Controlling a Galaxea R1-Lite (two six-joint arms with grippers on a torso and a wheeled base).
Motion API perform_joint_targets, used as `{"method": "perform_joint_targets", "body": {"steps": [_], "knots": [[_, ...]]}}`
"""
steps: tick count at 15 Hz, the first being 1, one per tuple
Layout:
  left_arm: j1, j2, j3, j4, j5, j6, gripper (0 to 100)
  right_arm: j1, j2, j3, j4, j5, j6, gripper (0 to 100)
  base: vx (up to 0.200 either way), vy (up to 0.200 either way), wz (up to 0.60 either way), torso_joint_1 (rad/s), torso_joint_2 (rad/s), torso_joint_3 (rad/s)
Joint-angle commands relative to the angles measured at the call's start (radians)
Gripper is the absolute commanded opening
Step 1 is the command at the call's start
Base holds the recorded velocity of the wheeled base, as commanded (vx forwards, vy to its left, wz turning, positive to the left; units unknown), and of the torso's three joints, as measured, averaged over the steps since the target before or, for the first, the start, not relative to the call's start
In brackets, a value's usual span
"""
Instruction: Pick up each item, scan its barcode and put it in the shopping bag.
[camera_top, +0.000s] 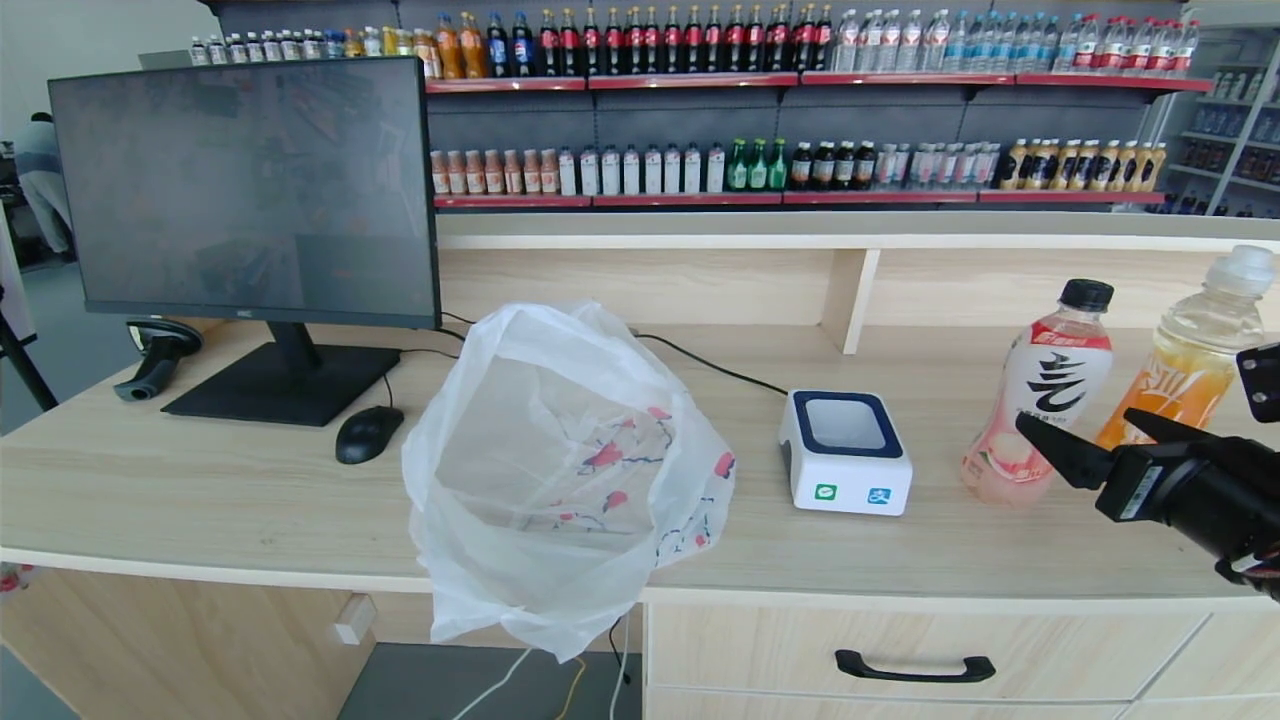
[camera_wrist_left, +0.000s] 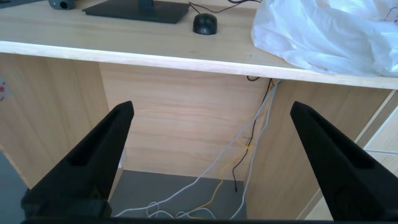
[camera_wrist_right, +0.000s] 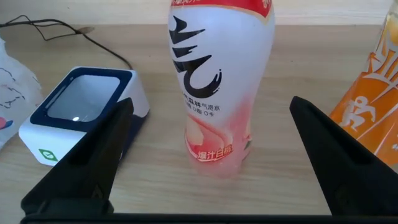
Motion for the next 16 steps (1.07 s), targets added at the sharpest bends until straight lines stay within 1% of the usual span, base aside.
{"method": "perform_joint_targets", "body": {"steps": [1,3,4,8,12,16], "knots": [[0.000,0.000,0.000,0.000,-0.001,0.000,100,-0.002,0.070,-0.003,-0.050,-0.001,0.002,100,0.000,0.000,0.00,0.000,0.00,0.000],[0.000,0.000,0.000,0.000,-0.001,0.000,100,0.004,0.165,0.017,-0.196,-0.004,-0.004,100,0.000,0.000,0.00,0.000,0.00,0.000],[0.000,0.000,0.000,0.000,-0.001,0.000,100,0.006,0.185,0.014,-0.231,-0.006,-0.007,100,0.000,0.000,0.00,0.000,0.00,0.000],[0.000,0.000,0.000,0.000,-0.001,0.000,100,0.009,0.239,0.016,-0.271,-0.006,-0.006,100,0.000,0.000,0.00,0.000,0.00,0.000],[0.000,0.000,0.000,0.000,0.001,0.000,100,0.009,0.345,0.019,-0.414,-0.007,-0.012,100,0.000,0.000,0.00,0.000,0.00,0.000],[0.000,0.000,0.000,0.000,-0.001,0.000,100,0.007,0.377,-0.007,-0.418,-0.007,-0.015,100,0.000,0.000,0.00,0.000,0.00,0.000]]}}
